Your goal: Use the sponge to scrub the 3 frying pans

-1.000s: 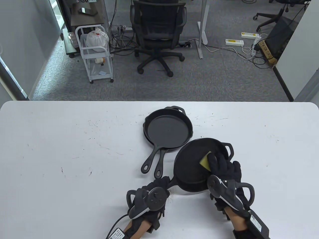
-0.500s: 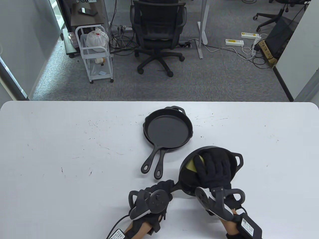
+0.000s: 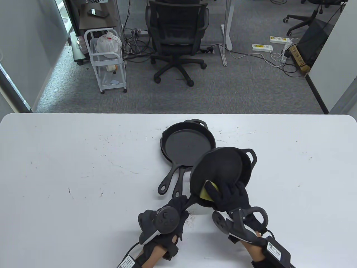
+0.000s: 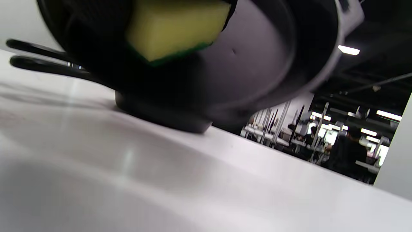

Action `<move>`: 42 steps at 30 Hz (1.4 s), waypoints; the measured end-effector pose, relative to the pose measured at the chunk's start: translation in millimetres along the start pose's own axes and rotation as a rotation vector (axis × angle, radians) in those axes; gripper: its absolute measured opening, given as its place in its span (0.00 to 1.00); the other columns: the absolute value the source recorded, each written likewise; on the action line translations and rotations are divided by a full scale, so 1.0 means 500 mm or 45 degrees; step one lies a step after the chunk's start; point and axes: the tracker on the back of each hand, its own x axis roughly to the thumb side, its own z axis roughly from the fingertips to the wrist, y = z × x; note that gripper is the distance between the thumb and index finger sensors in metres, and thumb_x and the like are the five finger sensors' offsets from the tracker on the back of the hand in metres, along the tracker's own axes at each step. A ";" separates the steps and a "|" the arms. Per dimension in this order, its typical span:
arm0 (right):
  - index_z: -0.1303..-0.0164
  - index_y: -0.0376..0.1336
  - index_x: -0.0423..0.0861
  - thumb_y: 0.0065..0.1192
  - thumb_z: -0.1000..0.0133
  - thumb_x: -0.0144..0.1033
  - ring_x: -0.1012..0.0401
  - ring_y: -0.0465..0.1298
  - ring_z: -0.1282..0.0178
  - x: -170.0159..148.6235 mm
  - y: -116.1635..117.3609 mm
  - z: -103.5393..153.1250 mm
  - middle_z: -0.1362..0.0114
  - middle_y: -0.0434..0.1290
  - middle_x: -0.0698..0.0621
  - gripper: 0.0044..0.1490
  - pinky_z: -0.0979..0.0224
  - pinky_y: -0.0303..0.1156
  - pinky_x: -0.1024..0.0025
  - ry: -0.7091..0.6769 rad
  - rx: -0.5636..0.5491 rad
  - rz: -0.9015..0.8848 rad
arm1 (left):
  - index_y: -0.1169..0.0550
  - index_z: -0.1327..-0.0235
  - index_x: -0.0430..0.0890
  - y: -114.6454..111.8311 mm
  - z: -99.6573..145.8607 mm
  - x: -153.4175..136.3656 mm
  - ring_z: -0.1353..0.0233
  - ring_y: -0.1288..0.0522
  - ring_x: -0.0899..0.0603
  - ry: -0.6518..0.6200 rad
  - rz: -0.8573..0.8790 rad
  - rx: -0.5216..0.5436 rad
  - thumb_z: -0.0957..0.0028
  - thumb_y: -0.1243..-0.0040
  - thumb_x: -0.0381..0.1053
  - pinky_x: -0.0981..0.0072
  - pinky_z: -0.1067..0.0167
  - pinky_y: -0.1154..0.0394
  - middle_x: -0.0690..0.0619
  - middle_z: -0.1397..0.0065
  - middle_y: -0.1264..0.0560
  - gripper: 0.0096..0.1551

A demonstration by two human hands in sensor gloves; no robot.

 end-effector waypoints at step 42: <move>0.24 0.42 0.68 0.62 0.50 0.50 0.53 0.66 0.20 0.012 0.006 0.010 0.15 0.56 0.54 0.47 0.19 0.59 0.45 -0.013 -0.002 -0.081 | 0.24 0.32 0.44 0.005 0.006 0.001 0.56 0.10 0.47 -0.041 0.002 0.045 0.55 0.28 0.49 0.53 0.55 0.13 0.48 0.42 0.16 0.35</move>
